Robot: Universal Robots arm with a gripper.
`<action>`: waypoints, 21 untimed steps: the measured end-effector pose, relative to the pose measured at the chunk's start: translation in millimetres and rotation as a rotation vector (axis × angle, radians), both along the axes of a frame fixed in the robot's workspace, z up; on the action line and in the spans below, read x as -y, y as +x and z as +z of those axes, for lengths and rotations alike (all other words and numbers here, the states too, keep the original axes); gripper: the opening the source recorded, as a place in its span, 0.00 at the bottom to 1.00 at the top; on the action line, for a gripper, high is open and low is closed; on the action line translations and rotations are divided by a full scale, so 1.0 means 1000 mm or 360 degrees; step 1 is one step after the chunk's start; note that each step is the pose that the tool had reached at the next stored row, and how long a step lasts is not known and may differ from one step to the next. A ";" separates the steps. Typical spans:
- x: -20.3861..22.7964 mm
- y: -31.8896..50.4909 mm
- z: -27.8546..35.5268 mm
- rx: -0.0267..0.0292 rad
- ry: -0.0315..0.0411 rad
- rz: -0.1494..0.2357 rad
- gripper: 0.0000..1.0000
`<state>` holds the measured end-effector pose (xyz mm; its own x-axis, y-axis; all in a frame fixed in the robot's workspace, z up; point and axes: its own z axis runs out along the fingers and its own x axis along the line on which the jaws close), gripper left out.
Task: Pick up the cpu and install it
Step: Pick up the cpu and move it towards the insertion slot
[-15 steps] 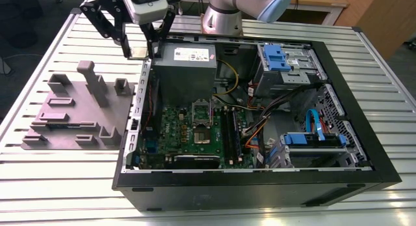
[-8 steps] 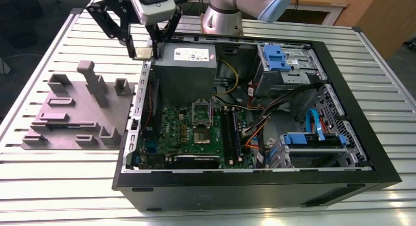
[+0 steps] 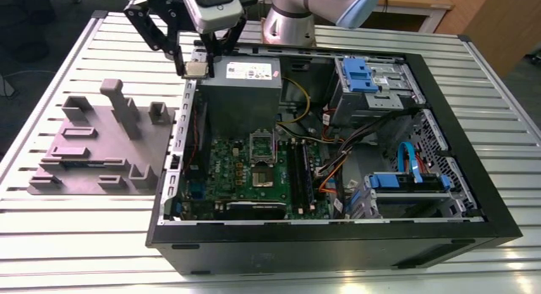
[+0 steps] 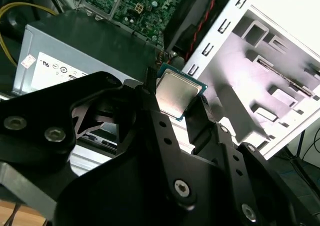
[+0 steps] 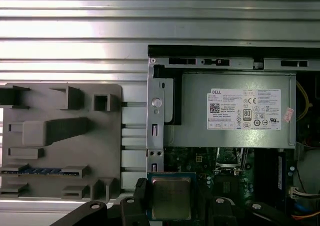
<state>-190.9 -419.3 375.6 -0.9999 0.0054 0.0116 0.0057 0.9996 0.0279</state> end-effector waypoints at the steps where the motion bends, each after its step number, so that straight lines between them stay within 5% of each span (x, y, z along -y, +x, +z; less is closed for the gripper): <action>1: 0.0000 0.0017 0.0000 0.00000 0.0000 0.0000 0.47; 5: 0.0009 0.0057 -0.0002 -0.00001 0.0000 0.0000 0.47; 13: 0.0190 0.0062 -0.0021 0.00000 0.0000 -0.0003 0.47; 21: 0.0201 0.0200 -0.0032 0.00000 0.0000 -0.0004 0.47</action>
